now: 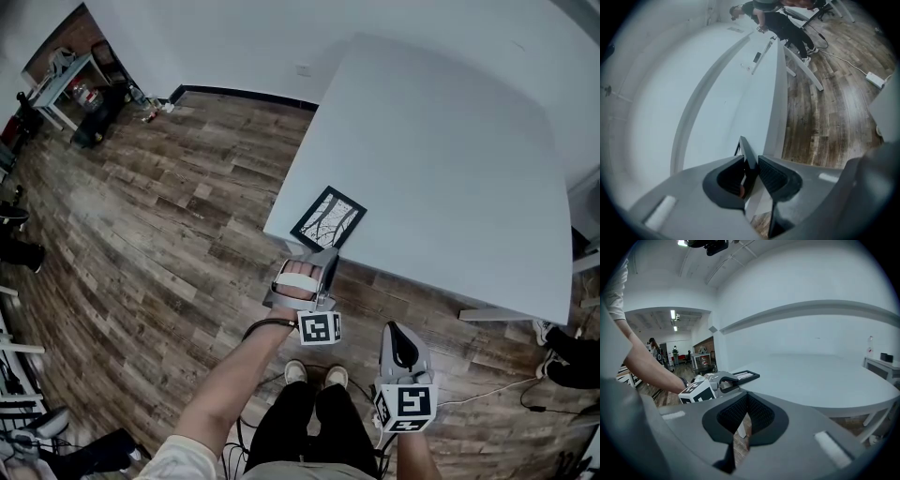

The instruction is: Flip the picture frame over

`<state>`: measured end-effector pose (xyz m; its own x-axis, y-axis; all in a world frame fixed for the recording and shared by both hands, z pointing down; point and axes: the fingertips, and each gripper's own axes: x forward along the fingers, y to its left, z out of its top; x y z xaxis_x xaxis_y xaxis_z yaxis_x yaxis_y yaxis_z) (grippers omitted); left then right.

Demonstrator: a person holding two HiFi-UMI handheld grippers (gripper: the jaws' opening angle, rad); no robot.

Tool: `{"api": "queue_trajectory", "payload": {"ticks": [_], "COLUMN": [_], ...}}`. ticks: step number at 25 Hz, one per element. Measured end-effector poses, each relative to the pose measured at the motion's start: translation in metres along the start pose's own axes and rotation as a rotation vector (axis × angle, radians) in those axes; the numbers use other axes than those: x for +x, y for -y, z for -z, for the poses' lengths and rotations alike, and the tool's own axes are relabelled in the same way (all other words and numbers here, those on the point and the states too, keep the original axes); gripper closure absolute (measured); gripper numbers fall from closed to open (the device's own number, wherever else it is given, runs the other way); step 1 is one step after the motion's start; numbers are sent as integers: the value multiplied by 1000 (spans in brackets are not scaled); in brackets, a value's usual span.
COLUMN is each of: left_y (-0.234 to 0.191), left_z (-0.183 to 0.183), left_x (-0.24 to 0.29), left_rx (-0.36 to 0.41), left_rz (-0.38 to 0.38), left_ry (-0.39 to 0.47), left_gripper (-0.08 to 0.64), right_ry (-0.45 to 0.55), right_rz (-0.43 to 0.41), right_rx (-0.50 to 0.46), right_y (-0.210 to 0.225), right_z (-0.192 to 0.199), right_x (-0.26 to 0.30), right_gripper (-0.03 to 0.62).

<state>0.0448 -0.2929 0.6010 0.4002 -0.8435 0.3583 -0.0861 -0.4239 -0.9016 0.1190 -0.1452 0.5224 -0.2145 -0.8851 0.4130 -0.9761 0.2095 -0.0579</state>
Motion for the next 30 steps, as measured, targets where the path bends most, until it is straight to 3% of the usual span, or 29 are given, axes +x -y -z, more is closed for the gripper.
{"api": "queue_trajectory", "payload": {"ticks": [5,12,16,30], "left_y": [0,3,7,9], "left_z": [-1,2,7,15], "left_x": [1,0,1,0], "left_rx": [27,18,7,-20], "left_rz": [-33,-24,-2,21], "left_ry": [6,0,-22,-32], "left_gripper": [466,464,402,362], "right_ry": [-7,-7,-10,-8], "right_rz": [-2,-1,2,-3], "right_rx": [2,1,-2,-3], "right_y": [1,0,-1,1], "right_z": [3,2,4,0], "right_x": [1,2,0,5], "right_gripper": [568,568,568,567]}}
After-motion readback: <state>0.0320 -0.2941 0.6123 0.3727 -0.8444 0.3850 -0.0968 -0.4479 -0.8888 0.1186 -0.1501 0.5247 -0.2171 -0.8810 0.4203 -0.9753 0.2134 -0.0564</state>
